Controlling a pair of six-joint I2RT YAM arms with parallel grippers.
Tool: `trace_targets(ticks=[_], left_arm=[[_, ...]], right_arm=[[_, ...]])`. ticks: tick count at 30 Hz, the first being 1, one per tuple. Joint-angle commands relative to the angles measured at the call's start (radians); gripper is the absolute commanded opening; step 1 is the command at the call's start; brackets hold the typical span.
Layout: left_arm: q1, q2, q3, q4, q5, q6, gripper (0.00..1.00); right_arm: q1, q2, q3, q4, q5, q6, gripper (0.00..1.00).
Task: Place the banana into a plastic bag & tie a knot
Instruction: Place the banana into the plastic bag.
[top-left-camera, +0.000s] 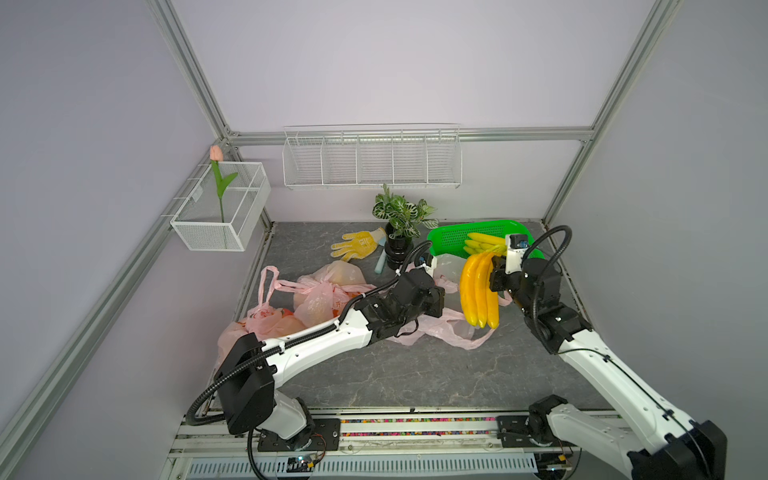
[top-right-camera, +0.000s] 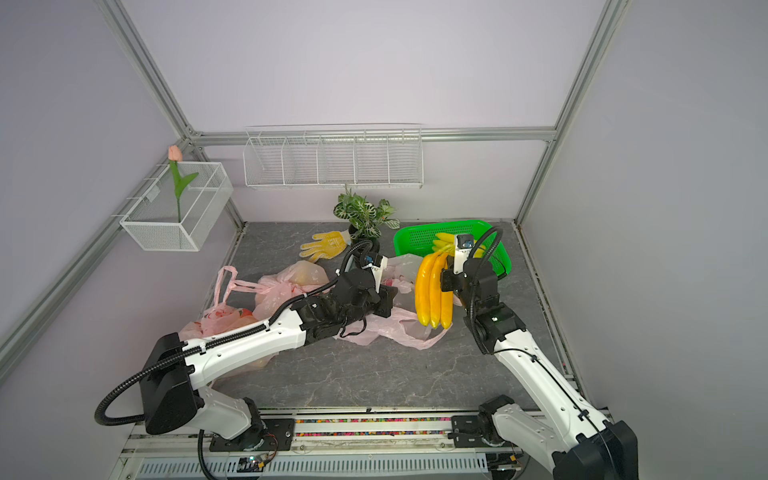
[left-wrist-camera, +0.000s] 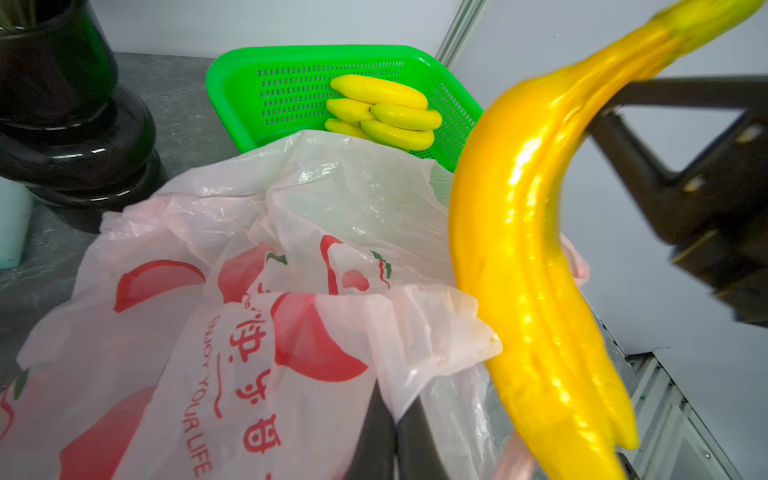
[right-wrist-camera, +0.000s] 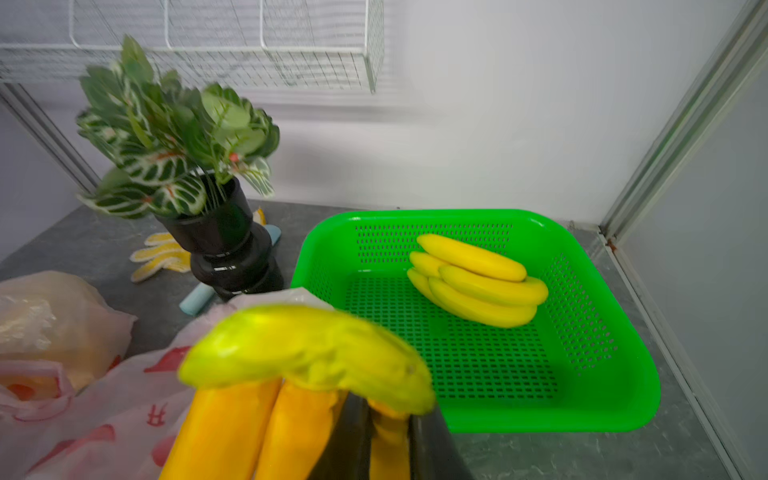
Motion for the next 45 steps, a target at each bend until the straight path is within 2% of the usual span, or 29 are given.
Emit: trace_targets(ticks=[1, 6, 8, 12, 16, 24, 28, 32, 37, 40, 45], left_arm=[[-0.014, 0.013, 0.008, 0.006, 0.036, -0.060, 0.00], [-0.014, 0.019, 0.015, -0.004, 0.039, -0.072, 0.00], [-0.014, 0.020, 0.028, -0.015, 0.025, -0.074, 0.00], [-0.013, 0.030, 0.069, -0.083, -0.089, -0.039, 0.00], [-0.009, 0.044, 0.100, -0.139, -0.195, 0.041, 0.00], [0.011, 0.039, 0.081, -0.081, -0.230, 0.212, 0.00], [0.010, 0.028, 0.048, -0.021, -0.215, 0.313, 0.00], [0.011, -0.014, -0.022, 0.070, -0.089, 0.388, 0.00], [0.005, -0.095, -0.178, 0.228, 0.080, 0.458, 0.00], [-0.005, -0.156, -0.284, 0.337, 0.106, 0.493, 0.00], [-0.006, -0.206, -0.351, 0.394, 0.091, 0.509, 0.00]], right_arm=[[0.027, -0.033, -0.047, 0.131, 0.103, 0.004, 0.15], [0.097, -0.077, -0.106, 0.198, 0.212, -0.035, 0.15], [0.131, -0.106, -0.128, 0.205, 0.212, -0.045, 0.15], [0.186, -0.187, -0.138, 0.093, 0.208, -0.017, 0.15], [0.205, -0.219, -0.096, -0.093, 0.136, 0.013, 0.15], [0.239, -0.212, -0.095, -0.277, -0.073, 0.056, 0.14], [0.285, -0.165, -0.084, -0.322, -0.221, 0.061, 0.14], [0.314, -0.105, -0.106, -0.301, -0.257, 0.096, 0.14], [0.305, -0.034, -0.121, -0.225, -0.234, 0.129, 0.14], [0.298, 0.024, -0.110, -0.202, -0.253, 0.136, 0.13], [0.304, 0.079, -0.127, -0.183, -0.277, 0.140, 0.11]])
